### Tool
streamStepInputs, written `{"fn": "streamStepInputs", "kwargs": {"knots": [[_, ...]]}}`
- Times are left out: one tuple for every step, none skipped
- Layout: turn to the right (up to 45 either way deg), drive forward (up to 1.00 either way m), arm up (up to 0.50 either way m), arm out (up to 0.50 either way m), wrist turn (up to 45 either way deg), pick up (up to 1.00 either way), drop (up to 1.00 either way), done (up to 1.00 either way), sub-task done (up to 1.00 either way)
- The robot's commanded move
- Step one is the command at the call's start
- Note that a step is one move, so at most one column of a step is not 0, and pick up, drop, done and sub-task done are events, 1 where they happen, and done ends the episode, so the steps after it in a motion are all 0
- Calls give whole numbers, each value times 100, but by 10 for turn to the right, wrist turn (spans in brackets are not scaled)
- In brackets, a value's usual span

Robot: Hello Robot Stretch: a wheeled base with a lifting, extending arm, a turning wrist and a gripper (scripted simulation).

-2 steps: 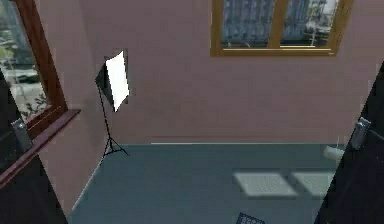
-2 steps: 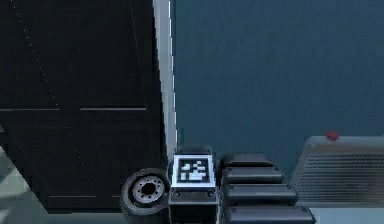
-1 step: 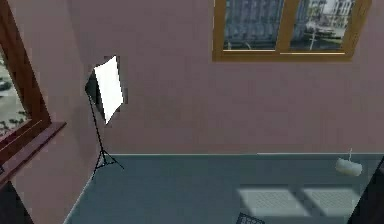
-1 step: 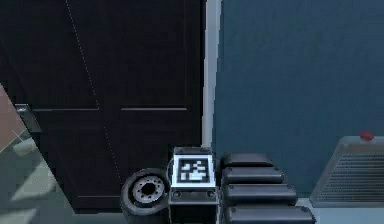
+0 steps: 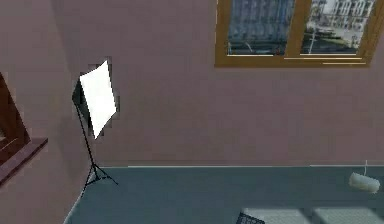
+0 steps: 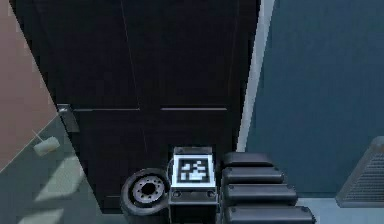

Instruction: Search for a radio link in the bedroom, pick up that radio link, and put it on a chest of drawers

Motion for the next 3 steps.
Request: {"fn": "streamStepInputs", "kwargs": {"knots": [[270, 0, 0, 0, 0, 0, 0, 0, 0], [0, 80, 0, 0, 0, 0, 0, 0, 0], [0, 50, 0, 0, 0, 0, 0, 0, 0]]}}
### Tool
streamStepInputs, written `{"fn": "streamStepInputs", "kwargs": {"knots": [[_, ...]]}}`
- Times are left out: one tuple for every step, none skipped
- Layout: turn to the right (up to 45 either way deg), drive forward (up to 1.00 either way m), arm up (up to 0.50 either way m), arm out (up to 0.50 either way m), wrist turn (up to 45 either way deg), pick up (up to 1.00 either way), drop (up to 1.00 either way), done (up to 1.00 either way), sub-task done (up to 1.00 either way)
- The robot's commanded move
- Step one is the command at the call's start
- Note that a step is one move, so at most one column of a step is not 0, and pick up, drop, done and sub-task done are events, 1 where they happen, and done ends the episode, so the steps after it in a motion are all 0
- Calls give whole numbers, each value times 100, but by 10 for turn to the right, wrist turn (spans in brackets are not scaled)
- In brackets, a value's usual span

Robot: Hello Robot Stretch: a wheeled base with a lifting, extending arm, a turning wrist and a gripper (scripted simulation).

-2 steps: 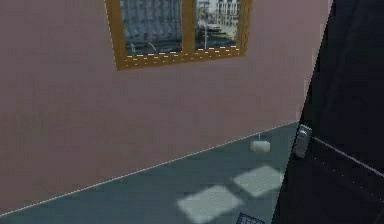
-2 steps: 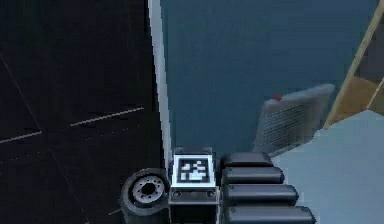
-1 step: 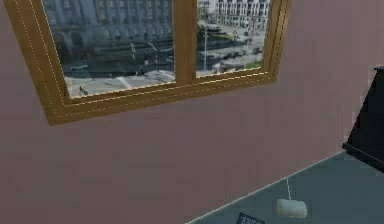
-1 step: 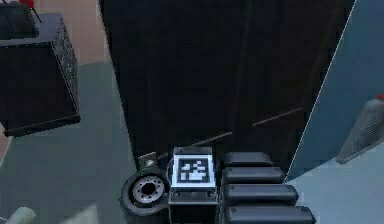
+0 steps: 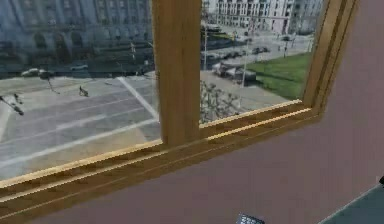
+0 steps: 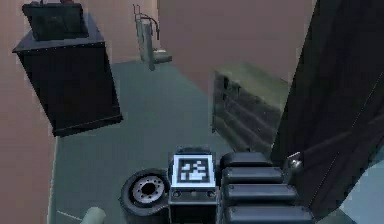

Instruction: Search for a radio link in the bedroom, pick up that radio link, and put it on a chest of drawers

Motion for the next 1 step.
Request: {"fn": "streamStepInputs", "kwargs": {"knots": [[450, 0, 0, 0, 0, 0, 0, 0, 0]]}}
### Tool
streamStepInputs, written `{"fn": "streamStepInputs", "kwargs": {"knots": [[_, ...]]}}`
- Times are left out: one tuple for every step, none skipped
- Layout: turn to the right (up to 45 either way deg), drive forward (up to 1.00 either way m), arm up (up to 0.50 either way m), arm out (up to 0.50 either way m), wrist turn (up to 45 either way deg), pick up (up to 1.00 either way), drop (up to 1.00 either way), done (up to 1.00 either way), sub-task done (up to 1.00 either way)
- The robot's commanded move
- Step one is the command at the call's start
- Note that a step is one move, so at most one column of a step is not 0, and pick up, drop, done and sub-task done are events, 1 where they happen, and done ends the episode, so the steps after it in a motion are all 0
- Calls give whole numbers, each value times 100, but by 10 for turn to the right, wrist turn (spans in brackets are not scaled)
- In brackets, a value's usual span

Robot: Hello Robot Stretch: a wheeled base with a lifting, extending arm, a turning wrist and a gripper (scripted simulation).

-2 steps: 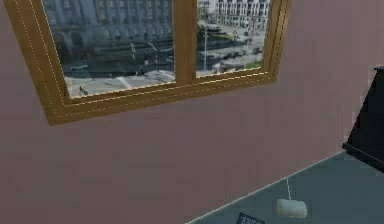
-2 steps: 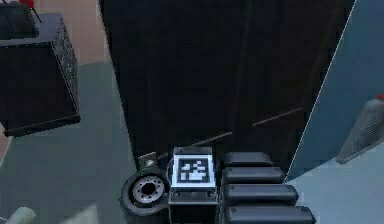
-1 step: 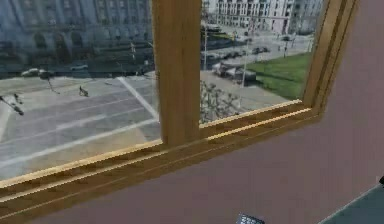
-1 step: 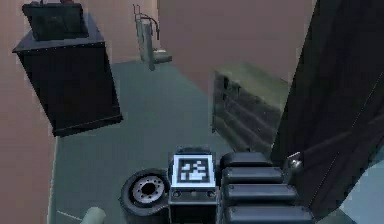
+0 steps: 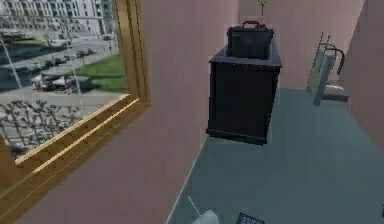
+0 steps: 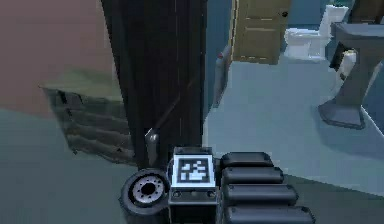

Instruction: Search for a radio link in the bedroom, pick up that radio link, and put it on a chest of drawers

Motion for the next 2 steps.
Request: {"fn": "streamStepInputs", "kwargs": {"knots": [[330, 0, 0, 0, 0, 0, 0, 0, 0], [0, 60, 0, 0, 0, 0, 0, 0, 0]]}}
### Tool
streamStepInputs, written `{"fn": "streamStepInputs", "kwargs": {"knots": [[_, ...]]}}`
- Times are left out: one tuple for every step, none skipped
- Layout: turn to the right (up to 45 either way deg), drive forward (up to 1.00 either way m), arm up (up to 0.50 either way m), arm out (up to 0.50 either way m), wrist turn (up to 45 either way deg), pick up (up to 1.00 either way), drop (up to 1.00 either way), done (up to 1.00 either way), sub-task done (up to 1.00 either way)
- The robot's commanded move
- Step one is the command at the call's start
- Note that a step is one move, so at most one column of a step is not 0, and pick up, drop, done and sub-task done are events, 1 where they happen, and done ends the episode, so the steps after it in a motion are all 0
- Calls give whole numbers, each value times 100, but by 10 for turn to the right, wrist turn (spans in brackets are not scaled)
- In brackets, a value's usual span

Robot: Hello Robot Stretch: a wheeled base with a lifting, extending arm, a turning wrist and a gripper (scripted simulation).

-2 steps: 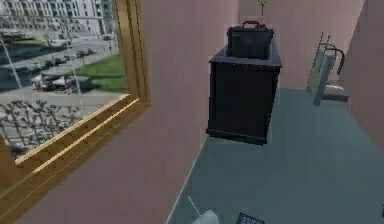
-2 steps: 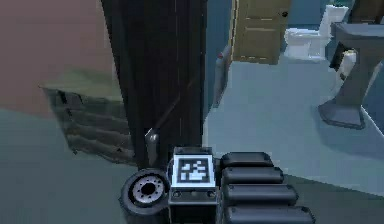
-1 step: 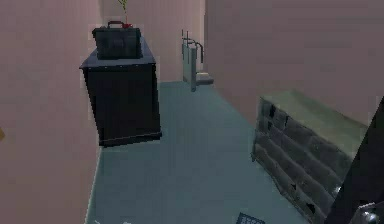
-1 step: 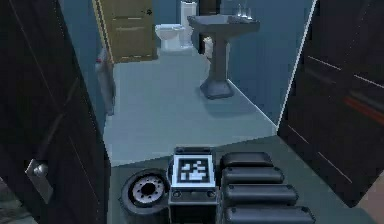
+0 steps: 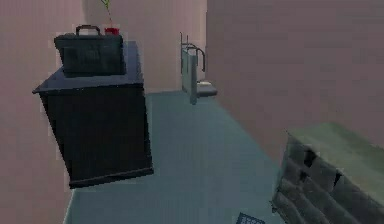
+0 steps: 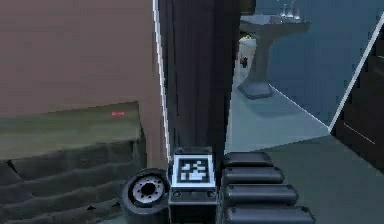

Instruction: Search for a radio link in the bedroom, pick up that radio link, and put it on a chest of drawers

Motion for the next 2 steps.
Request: {"fn": "streamStepInputs", "kwargs": {"knots": [[0, 100, 0, 0, 0, 0, 0, 0, 0], [90, 0, 0, 0, 0, 0, 0, 0, 0]]}}
